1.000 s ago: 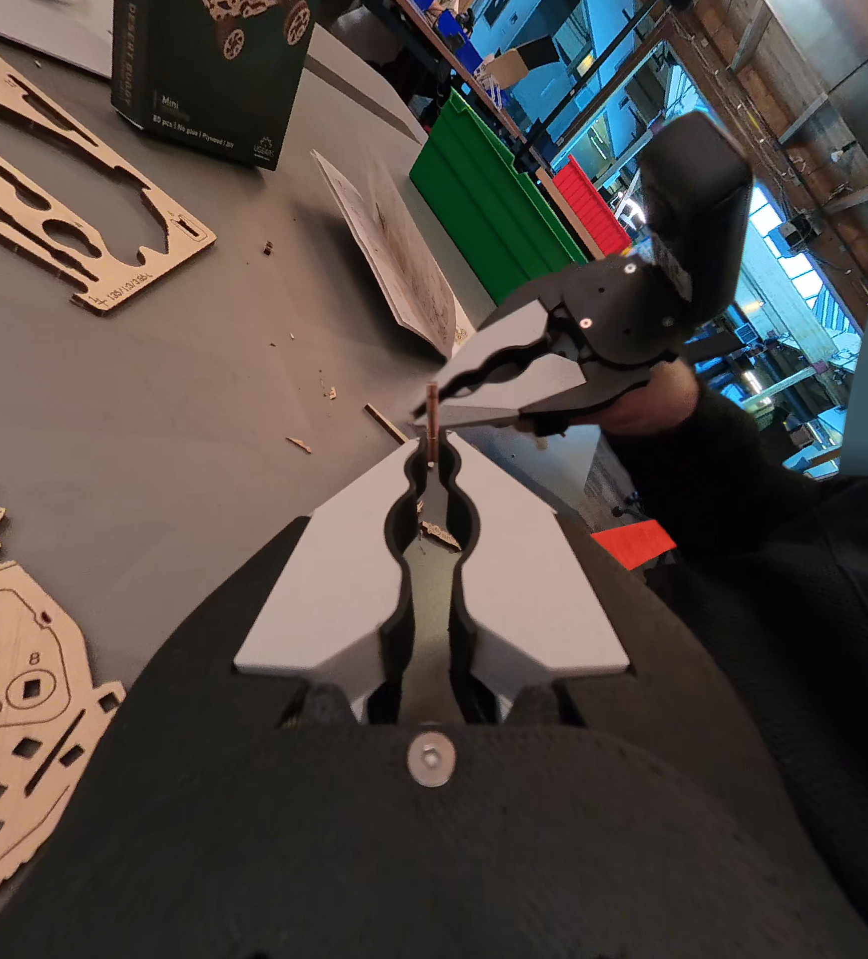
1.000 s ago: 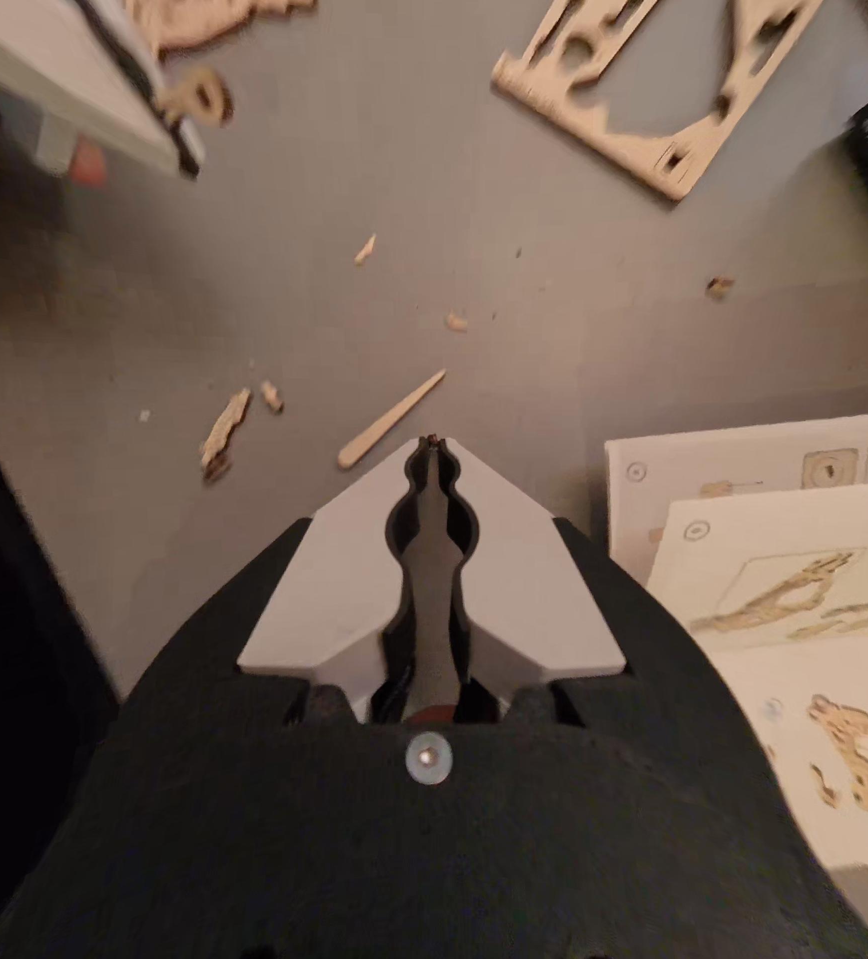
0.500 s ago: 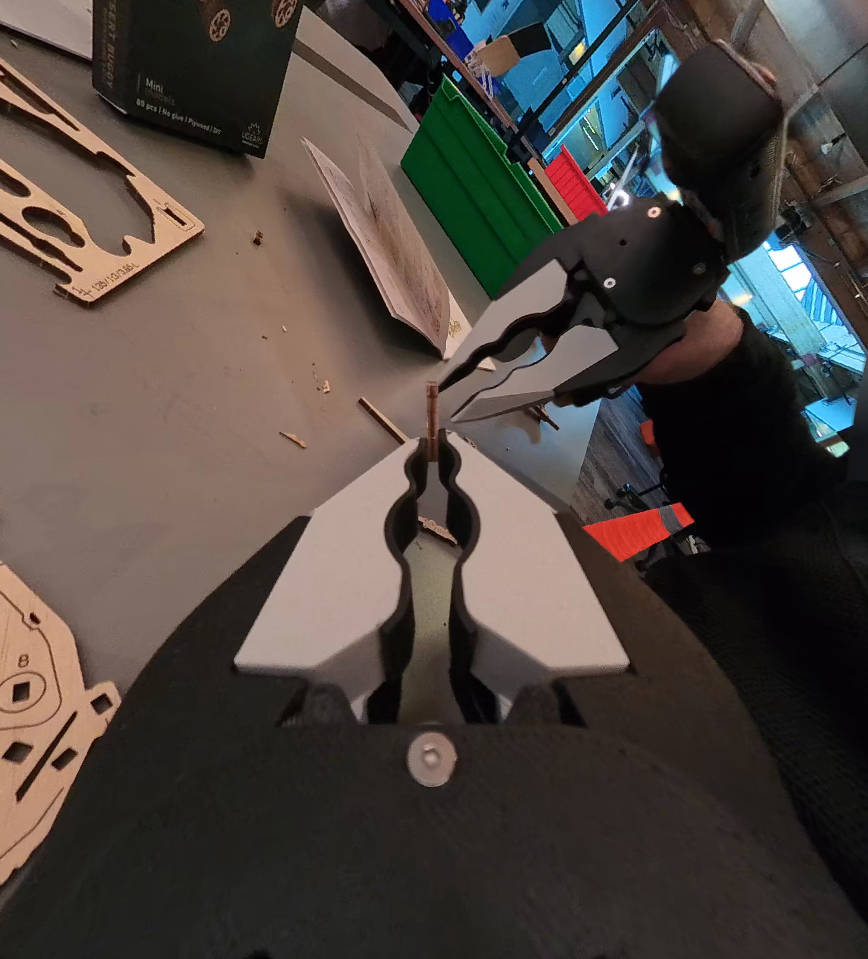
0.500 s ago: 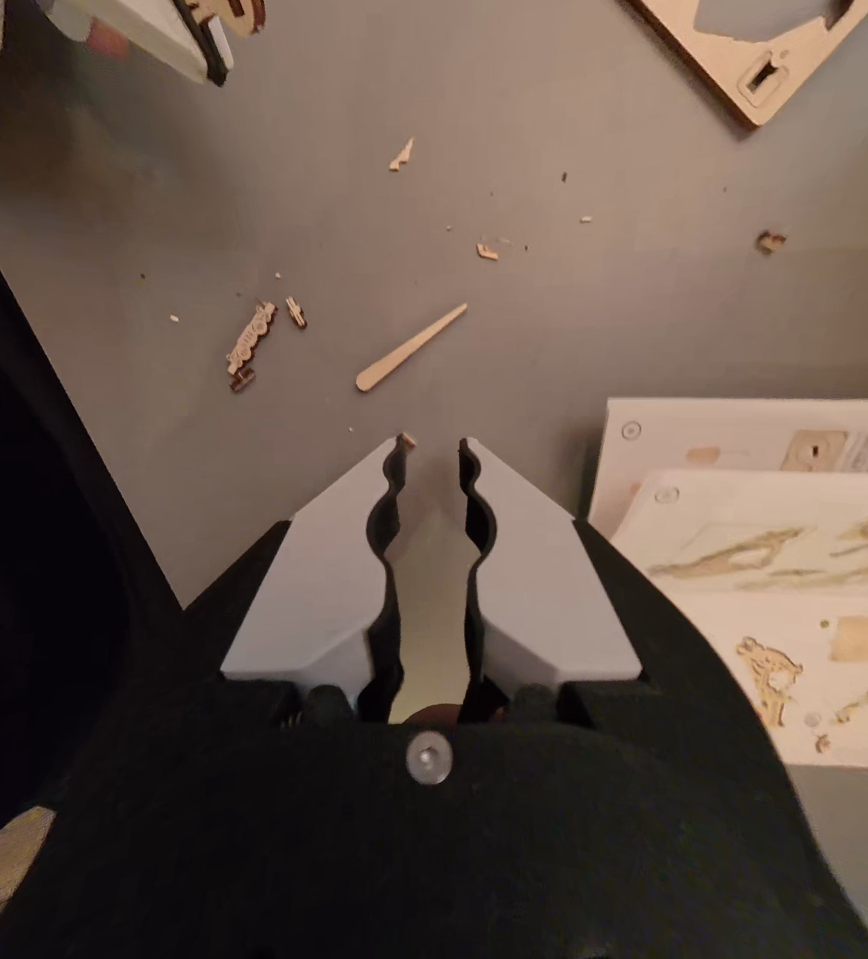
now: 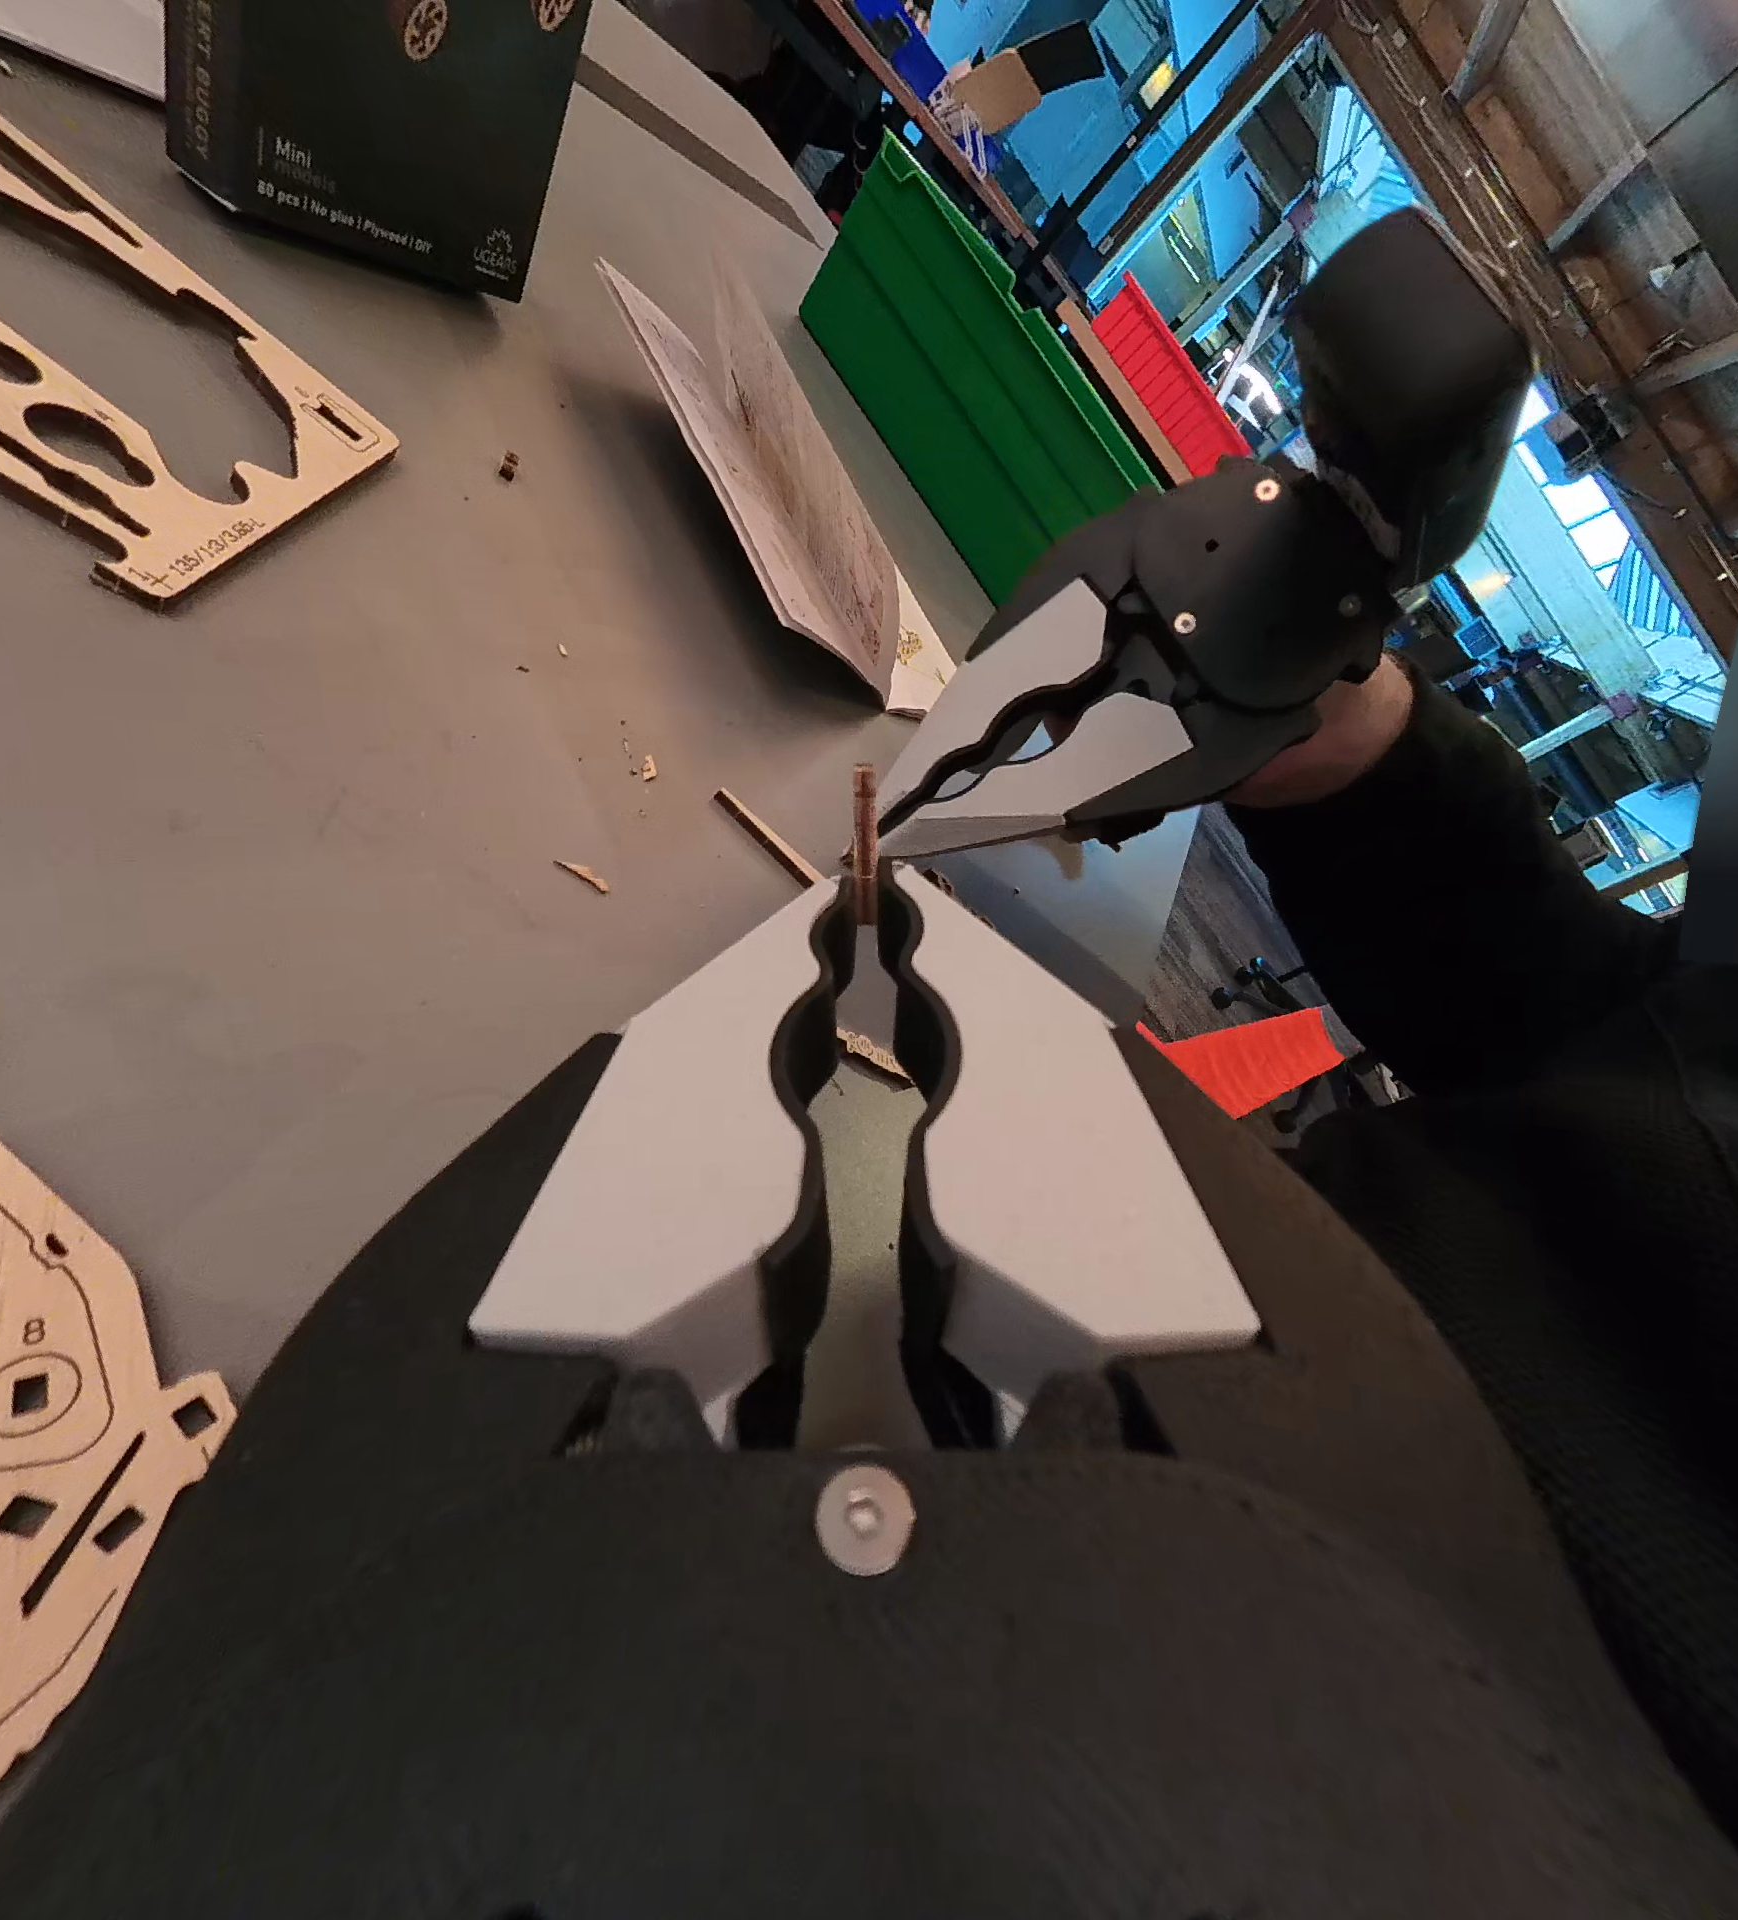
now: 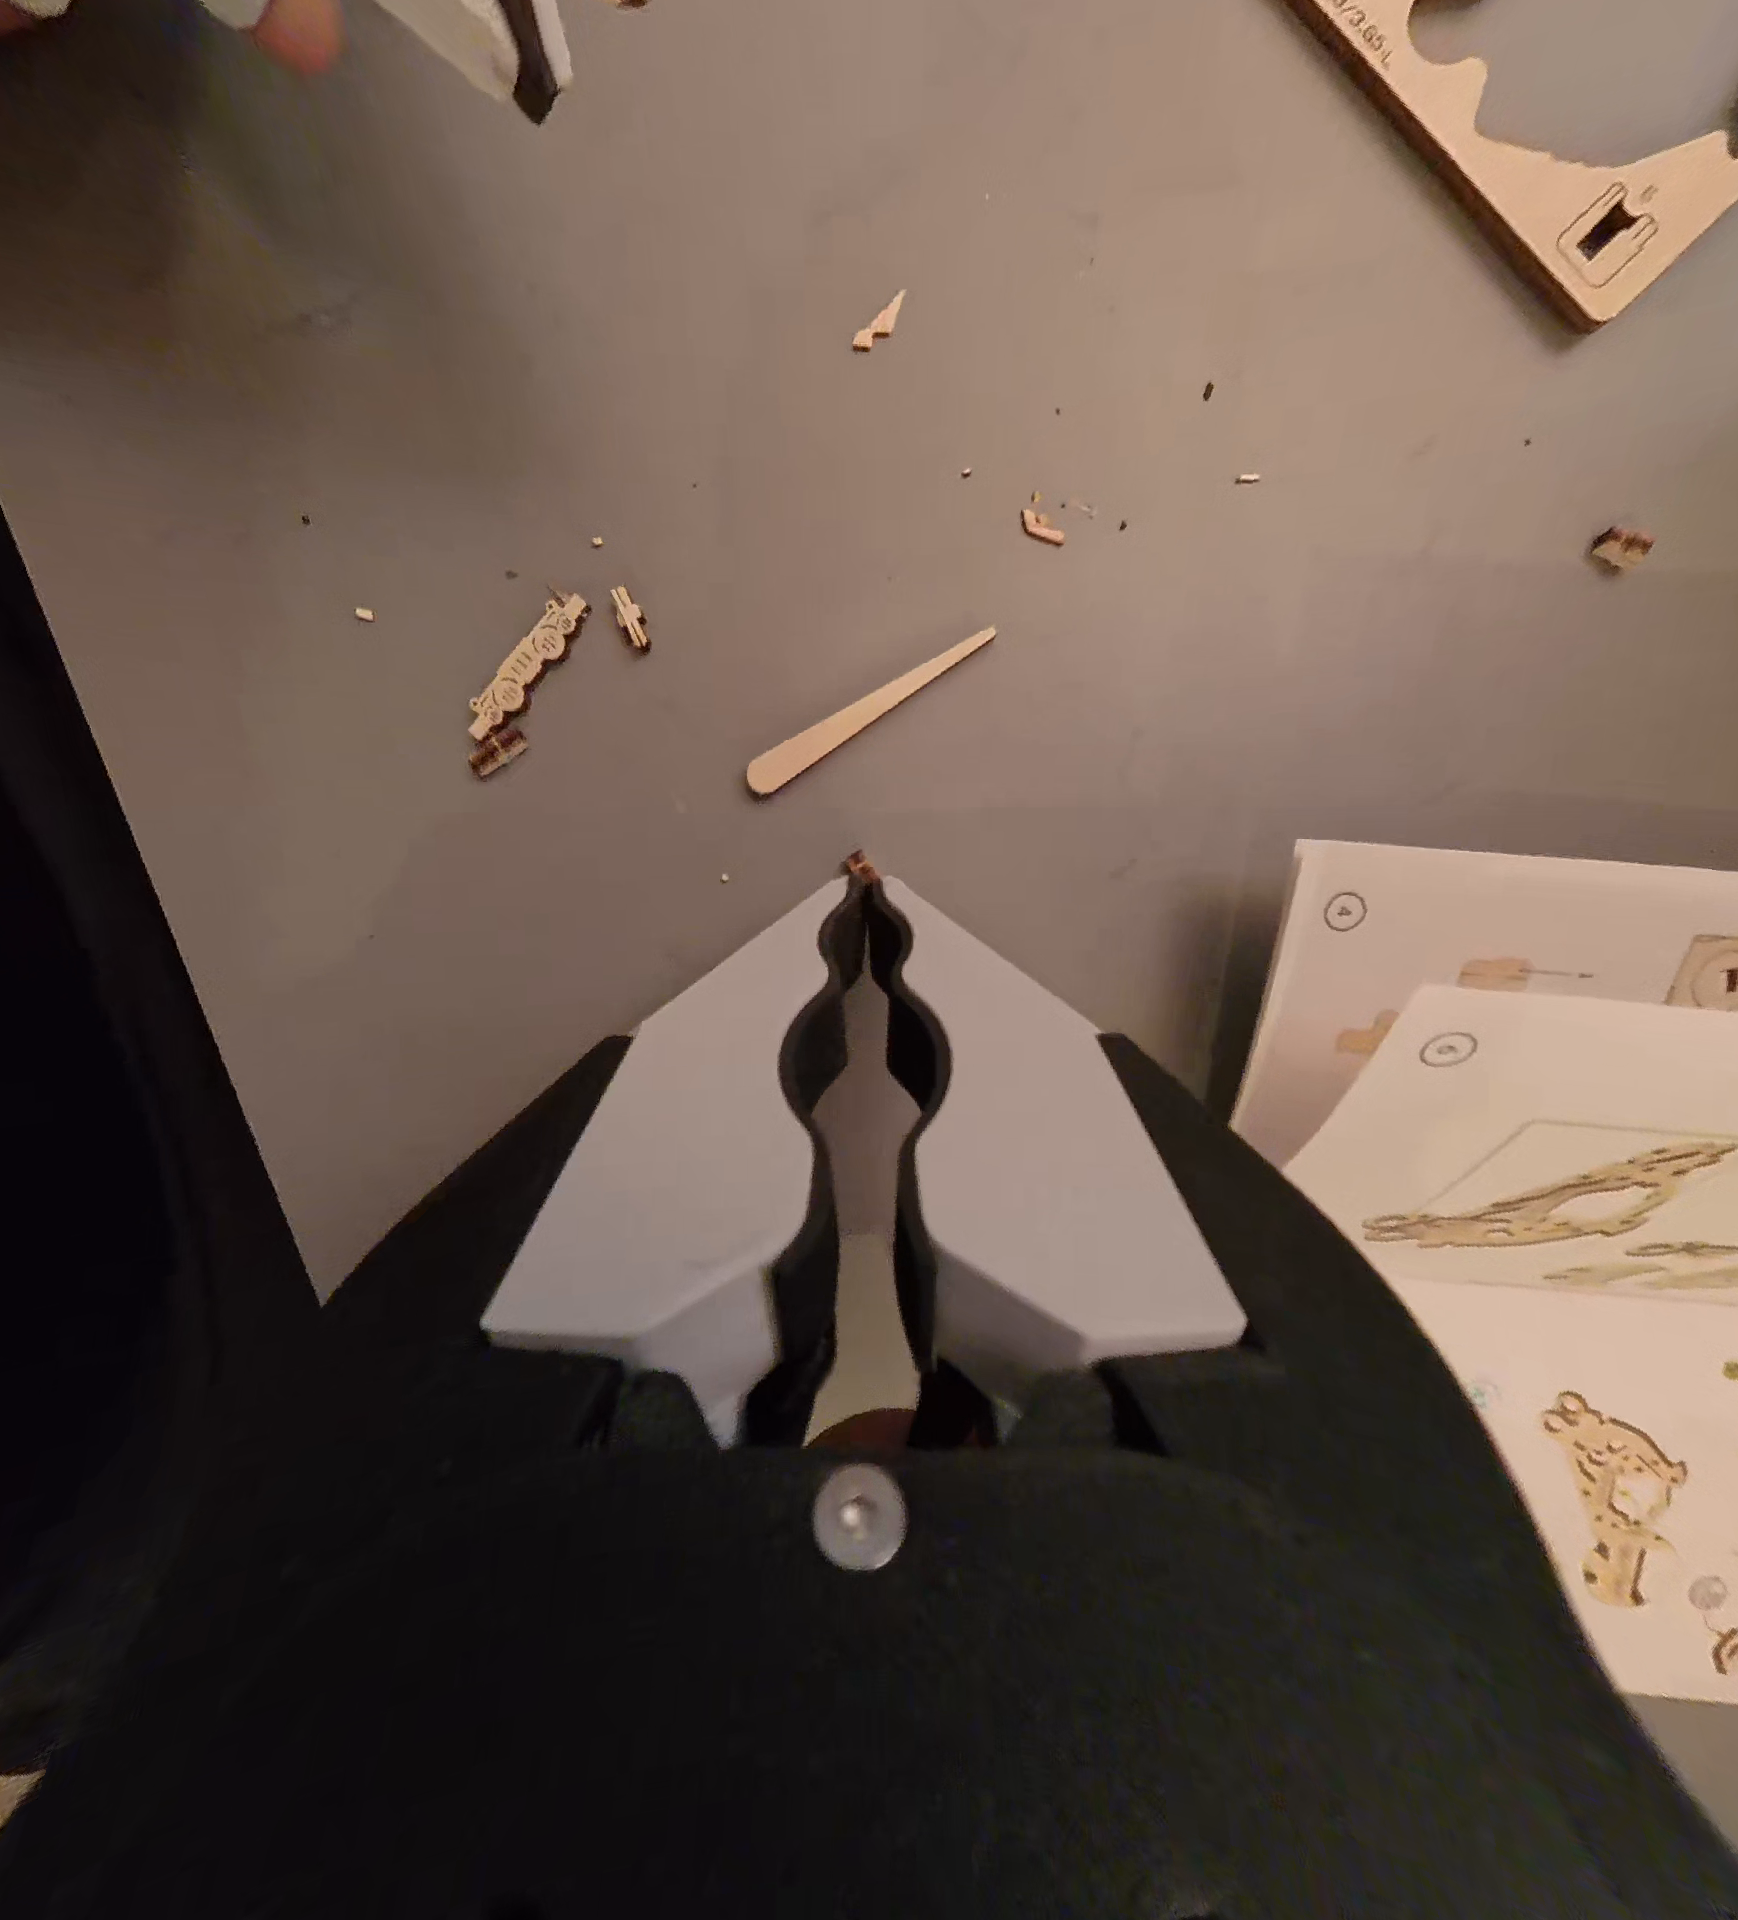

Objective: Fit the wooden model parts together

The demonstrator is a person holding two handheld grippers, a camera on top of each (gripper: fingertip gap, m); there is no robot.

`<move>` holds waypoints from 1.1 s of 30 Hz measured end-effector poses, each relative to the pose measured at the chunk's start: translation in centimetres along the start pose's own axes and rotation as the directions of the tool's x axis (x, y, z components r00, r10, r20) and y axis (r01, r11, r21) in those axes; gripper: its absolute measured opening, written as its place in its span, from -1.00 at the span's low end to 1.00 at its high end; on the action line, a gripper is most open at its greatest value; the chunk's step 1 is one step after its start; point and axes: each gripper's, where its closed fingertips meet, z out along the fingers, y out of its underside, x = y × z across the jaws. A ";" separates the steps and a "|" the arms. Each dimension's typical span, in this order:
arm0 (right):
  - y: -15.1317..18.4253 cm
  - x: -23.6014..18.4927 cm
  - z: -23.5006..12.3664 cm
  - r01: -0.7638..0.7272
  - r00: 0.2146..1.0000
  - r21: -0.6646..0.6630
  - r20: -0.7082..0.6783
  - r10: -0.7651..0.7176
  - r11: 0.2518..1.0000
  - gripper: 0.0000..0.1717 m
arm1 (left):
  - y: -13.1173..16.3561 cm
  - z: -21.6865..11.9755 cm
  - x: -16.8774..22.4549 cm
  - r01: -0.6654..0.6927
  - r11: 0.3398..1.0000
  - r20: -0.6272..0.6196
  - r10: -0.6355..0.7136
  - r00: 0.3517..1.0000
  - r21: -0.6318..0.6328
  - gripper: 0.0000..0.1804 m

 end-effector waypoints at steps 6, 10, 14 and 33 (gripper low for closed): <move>-0.5 0.1 0.2 -0.153 0.984 -0.012 0.088 0.153 0.988 -1.00 | 0.0 0.0 0.1 0.006 1.000 -0.008 -0.006 1.000 0.000 -0.99; -0.9 -1.6 -0.2 -0.200 0.952 -0.039 0.228 0.204 0.979 -1.00 | 0.0 0.0 0.1 0.008 1.000 -0.013 -0.008 1.000 -0.001 -0.99; -0.5 -1.6 0.0 -0.189 0.952 -0.097 0.228 0.206 0.977 -1.00 | 0.1 0.0 0.1 0.008 1.000 -0.016 -0.008 1.000 -0.006 -0.99; -1.9 0.4 0.0 -0.162 0.982 0.037 0.105 0.157 0.986 -1.00 | 0.2 0.0 0.1 0.011 1.000 -0.018 -0.011 1.000 -0.009 -0.99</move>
